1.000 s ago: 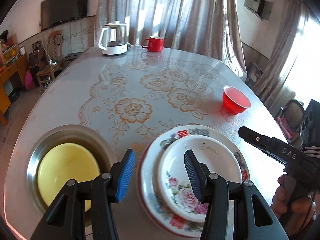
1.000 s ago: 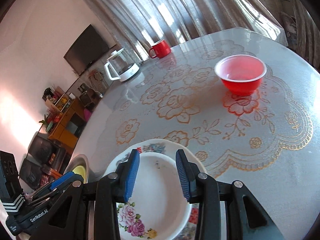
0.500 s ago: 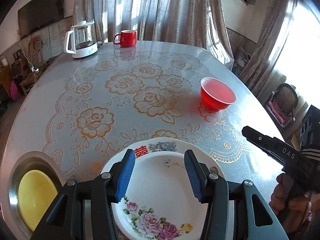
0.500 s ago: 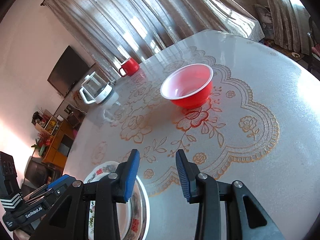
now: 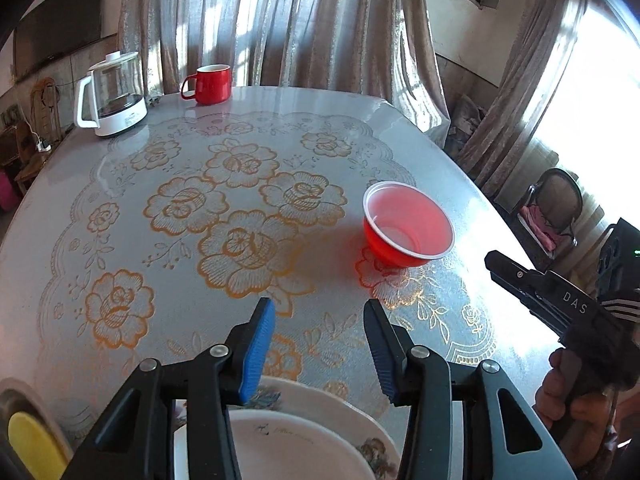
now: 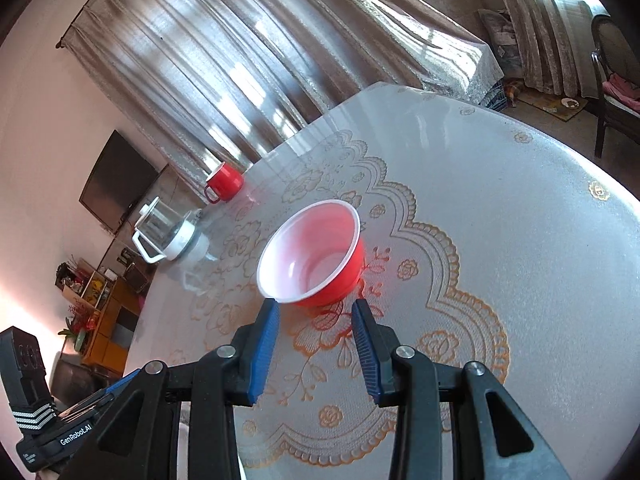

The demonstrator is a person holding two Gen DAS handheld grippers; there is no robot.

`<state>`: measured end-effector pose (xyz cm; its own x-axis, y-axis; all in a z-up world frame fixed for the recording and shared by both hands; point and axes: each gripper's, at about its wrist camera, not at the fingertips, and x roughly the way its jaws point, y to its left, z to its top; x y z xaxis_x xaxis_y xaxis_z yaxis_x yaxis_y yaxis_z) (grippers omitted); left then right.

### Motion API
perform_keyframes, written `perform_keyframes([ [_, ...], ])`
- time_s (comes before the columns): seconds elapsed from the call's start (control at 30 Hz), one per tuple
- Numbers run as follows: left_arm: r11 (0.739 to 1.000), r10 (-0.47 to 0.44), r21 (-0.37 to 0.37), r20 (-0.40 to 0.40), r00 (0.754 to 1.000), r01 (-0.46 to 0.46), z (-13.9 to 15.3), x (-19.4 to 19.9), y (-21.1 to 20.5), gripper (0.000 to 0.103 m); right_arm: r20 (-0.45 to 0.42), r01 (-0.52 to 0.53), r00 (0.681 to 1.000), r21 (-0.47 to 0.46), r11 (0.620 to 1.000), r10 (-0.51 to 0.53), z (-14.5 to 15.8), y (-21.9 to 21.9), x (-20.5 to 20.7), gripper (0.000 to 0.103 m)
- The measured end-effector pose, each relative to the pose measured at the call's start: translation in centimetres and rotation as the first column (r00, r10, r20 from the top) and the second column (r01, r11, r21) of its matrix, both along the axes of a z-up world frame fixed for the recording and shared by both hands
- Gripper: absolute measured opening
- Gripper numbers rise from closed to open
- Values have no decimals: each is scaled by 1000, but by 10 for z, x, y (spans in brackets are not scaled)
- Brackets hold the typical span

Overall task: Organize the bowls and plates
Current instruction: 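Move the left tool over the plate stack toward the red bowl, then grasp the red bowl's rim with the left tool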

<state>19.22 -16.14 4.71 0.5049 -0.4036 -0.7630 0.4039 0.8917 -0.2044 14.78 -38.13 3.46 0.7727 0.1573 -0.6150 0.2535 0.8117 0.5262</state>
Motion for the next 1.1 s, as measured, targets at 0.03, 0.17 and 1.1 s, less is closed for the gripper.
perform_keyframes([
  [0.03, 1000, -10, -7, -2, 1000, 10, -1, 5, -6, 42, -4, 1, 1000, 2, 1000, -1, -1, -2, 4, 33],
  [0.17, 999, -38, -26, -22, 999, 38, -7, 20, -30, 38, -15, 4, 1000, -4, 1000, -4, -8, -7, 19, 25],
  [1.1, 988, -77, -143, -107, 991, 61, -35, 60, -68, 20, -77, -33, 996, -1, 999, 33, -31, -4, 57, 13],
])
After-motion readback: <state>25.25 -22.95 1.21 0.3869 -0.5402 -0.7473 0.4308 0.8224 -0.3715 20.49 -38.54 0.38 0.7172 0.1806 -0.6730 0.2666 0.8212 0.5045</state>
